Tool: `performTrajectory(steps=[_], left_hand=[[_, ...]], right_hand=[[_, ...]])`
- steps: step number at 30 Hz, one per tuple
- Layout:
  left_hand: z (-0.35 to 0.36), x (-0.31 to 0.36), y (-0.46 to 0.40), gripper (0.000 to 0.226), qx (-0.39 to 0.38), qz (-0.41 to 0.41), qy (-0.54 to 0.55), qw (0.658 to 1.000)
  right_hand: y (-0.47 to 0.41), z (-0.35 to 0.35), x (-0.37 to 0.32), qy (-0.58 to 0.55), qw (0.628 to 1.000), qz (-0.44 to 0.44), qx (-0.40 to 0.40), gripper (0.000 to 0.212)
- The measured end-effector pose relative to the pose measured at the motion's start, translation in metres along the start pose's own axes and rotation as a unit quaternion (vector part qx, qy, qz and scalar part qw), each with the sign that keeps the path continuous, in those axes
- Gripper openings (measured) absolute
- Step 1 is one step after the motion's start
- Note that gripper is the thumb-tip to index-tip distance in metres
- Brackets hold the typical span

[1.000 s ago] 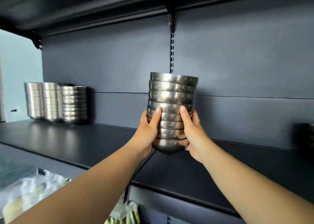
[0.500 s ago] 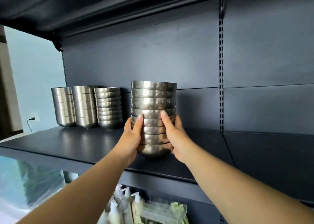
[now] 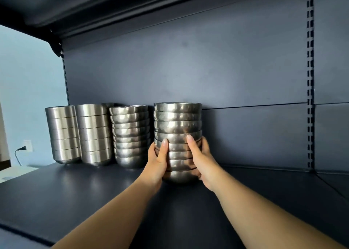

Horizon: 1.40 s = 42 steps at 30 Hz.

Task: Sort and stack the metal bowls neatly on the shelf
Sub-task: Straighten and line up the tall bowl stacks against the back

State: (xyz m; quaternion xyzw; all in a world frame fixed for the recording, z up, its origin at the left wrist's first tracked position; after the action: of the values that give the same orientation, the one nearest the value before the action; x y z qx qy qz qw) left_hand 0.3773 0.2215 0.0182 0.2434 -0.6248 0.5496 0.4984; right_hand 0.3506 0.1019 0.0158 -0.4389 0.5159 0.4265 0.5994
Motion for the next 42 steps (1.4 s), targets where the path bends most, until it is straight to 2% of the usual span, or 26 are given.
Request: performTrajectory(steps=[5,10,14,19,23,27,37,42], left_hand=[[-0.012,-0.014,-0.038,0.097,-0.026,0.006,0.021,0.999],[-0.025,-0.028,-0.059,0.124,-0.042,-0.027,0.065,0.997],[-0.031,-0.043,-0.065,0.117,-0.046,-0.059,0.096,0.993],[-0.031,-0.054,-0.07,0.112,-0.003,-0.053,0.1,0.994],[-0.031,-0.056,-0.072,0.103,0.012,-0.055,0.073,0.996],[-0.038,-0.057,-0.072,0.093,0.052,-0.058,0.029,0.997],[-0.035,-0.047,-0.077,0.091,0.026,-0.023,0.022,0.999],[-0.034,-0.049,-0.08,0.092,0.006,-0.035,0.019,0.999]], right_hand=[[-0.039,0.007,0.001,-0.002,0.999,-0.009,0.04,0.051],[-0.052,0.016,-0.001,0.003,0.996,-0.009,0.089,0.041],[-0.061,0.02,0.005,0.017,0.993,-0.001,0.114,0.048],[-0.075,0.014,0.012,0.009,0.991,0.015,0.132,0.068],[-0.082,0.012,0.012,-0.004,0.994,0.02,0.107,0.091],[-0.083,0.012,0.016,-0.01,0.996,0.025,0.08,0.065],[-0.09,0.009,0.025,0.002,0.995,0.009,0.104,0.056],[-0.086,0.008,0.027,0.028,0.991,-0.004,0.129,0.037]])
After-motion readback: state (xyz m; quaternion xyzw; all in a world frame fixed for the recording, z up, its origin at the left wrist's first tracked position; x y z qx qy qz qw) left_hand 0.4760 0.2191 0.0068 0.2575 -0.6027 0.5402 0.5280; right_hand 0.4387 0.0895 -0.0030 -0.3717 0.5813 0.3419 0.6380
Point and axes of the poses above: each hand's wrist, its own y-axis away from the middle knuckle, its own z-axis out of the palm, x = y × z, the point moved 6 cm from there along -y, towards the middle knuckle, and after that the axes turned 8 degrees about z, right-handed, at the moved point
